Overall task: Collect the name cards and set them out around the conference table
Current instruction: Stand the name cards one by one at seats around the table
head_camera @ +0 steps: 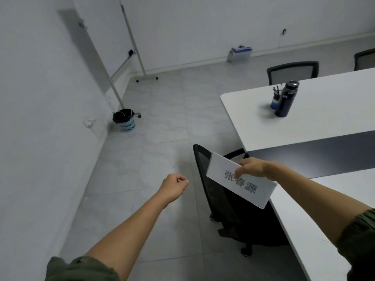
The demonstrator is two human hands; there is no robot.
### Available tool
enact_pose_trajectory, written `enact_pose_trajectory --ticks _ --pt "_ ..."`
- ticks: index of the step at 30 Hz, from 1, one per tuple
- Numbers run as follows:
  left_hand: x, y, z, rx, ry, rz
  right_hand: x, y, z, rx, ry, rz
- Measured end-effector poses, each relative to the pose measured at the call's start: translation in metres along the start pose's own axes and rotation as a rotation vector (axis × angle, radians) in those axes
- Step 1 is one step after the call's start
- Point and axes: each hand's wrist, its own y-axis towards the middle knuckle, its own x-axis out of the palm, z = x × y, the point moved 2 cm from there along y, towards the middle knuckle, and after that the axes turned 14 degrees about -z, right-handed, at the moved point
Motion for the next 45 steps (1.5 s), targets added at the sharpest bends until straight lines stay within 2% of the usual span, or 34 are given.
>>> enact_pose_trajectory --ticks 13,16,23,32,38,45 --pt "-0.070 0.215 0.096 0.203 0.323 -0.373 -0.057 0.063 0.006 0.202 0.386 0.300" --pt "-0.050 0.250 0.125 0.254 0.406 -0.473 -0.061 0.052 0.023 0.245 0.491 0.374" --pt "0.049 0.300 0.173 0.357 0.602 -0.731 -0.067 0.014 0.096 0.370 0.673 0.531" --pt "0.127 0.354 0.214 0.388 0.843 -0.780 -0.103 0.003 0.172 0.481 0.835 0.679" --pt "0.170 0.395 0.234 0.374 0.976 -0.788 -0.130 0.003 0.210 0.523 0.939 0.719" --pt "0.246 0.459 0.253 0.559 1.218 -0.714 -0.177 0.020 0.252 0.595 1.005 0.738"
